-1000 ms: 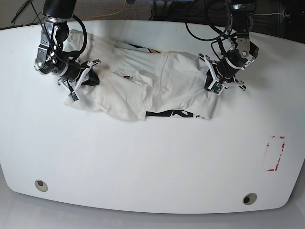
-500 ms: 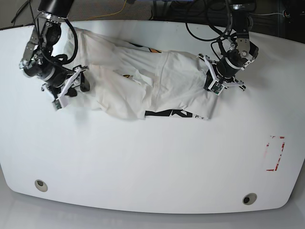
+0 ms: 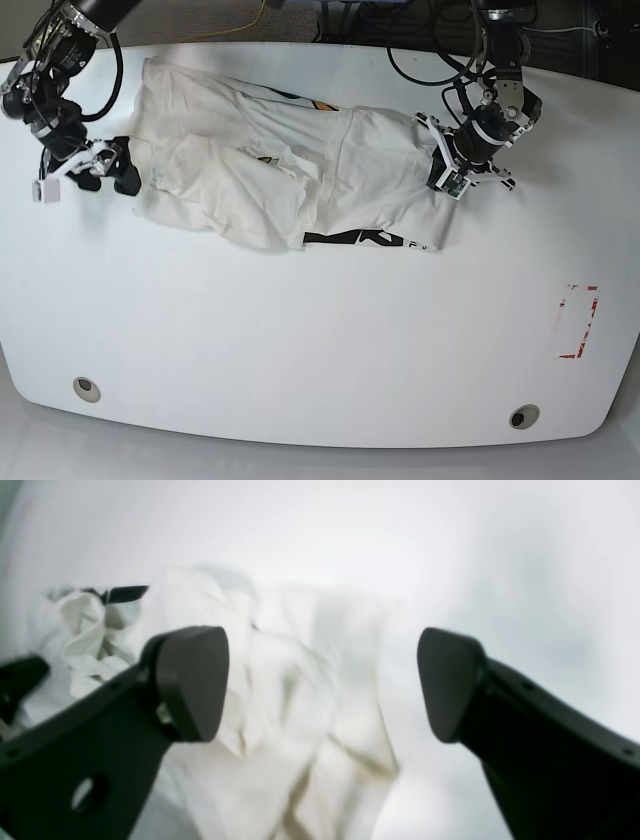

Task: Layout the t-shirt on the table in an organized manner, then fold the t-shirt properly
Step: 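Release the shirt with the right gripper and reposition it along the shirt, then grasp the shirt end with the right gripper and lift it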

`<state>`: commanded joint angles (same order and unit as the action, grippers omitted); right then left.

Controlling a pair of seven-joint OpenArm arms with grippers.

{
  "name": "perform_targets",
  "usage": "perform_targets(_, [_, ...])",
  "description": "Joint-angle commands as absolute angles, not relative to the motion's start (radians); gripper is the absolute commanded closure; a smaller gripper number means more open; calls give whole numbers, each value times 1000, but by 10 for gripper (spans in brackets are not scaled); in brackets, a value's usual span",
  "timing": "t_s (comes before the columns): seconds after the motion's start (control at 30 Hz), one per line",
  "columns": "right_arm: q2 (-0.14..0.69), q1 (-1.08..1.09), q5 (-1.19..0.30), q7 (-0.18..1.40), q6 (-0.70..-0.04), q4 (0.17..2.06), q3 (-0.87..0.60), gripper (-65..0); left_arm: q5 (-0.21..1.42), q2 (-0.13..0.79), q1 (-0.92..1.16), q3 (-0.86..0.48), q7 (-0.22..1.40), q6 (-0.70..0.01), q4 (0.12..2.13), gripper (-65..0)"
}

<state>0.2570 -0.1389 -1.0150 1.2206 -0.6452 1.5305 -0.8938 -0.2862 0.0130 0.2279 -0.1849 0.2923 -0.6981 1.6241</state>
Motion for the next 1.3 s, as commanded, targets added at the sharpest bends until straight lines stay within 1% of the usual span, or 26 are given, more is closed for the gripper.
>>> perform_targets(0.07, [257, -151, -1030, 1239, -648, 1474, -915, -568, -286, 13, 229, -185, 292, -698, 1624, -29])
perform_targets(0.2, [257, -156, -1030, 1242, -650, 1434, -920, -568, -286, 13, 226, -185, 292, -698, 1620, -29])
perform_targets(0.43, [257, -159, -1024, 1242, -650, 1431, -918, -567, -286, 13, 226, -183, 292, -698, 1621, -29])
perform_targets(0.6, [257, -151, -961, 1241, -651, 1431, -915, -567, -286, 12, 226, -183, 292, -698, 1621, -29])
perform_targets(0.8, [252, -142, -938, 1237, -656, 1429, -848, -567, -286, 13, 228, -183, 292, -698, 1621, -29])
perform_targets(1.0, [246, -142, -938, 1239, -665, 1429, -826, -567, -286, 13, 229, -183, 292, -698, 1623, -29])
perform_targets(1.3, [234, -142, -938, 1239, -665, 1435, -713, -566, -286, 15, 229, -183, 292, -698, 1623, -29])
